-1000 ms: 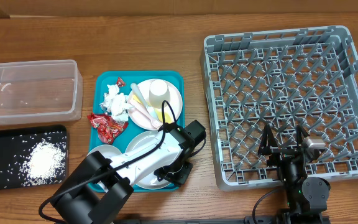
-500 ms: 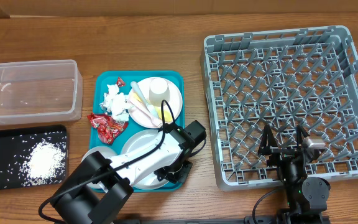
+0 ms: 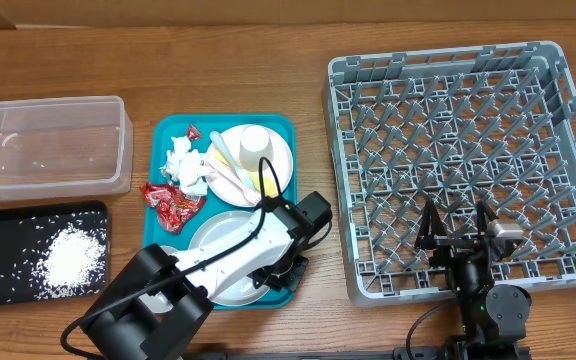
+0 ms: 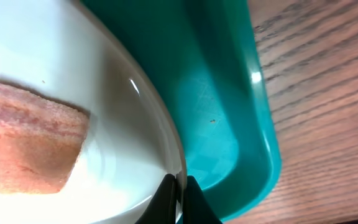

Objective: Sort waste into correct bins and load items into the dishwasher rack
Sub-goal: 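Grasp the white plate with orange food piece using the left gripper, then carry the plate left and tip the food onto the black tray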

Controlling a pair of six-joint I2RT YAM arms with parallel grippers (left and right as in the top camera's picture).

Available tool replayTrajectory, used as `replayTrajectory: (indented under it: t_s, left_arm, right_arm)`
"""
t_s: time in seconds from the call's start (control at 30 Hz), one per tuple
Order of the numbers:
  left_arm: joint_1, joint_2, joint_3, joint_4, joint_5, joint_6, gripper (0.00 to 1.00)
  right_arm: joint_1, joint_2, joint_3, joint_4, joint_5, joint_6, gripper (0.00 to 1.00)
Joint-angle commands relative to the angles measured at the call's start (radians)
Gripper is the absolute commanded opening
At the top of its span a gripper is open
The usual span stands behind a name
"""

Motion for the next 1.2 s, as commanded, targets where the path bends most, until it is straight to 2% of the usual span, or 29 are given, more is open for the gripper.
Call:
replayTrajectory:
  t_s: [0.0, 0.67, 0.83, 0.97, 1.17]
  left_arm:
    - [-0.006, 0.007, 0.075, -0.032, 0.064, -0.035, 0.04]
    - [0.009, 0.005, 0.457, -0.280, 0.050, -0.025, 0.04]
    - [0.077, -0.003, 0.604, -0.377, 0.029, -0.026, 0.04]
    - [0.144, -0.014, 0.660, -0.462, -0.081, -0.029, 0.04]
    - [0.240, -0.061, 0.721, -0.534, -0.145, -0.108, 0.04]
  right_arm:
    - [-0.006, -0.008, -0.010, 0.006, 0.006, -0.007, 1.00]
    - [-0.006, -0.008, -0.010, 0.006, 0.006, -0.007, 1.00]
    - [-0.006, -0.008, -0.010, 0.006, 0.006, -0.007, 1.00]
    - [-0.006, -0.008, -0.010, 0.006, 0.006, -0.007, 1.00]
    - [-0.006, -0.008, -0.010, 0.006, 0.006, -0.007, 1.00]
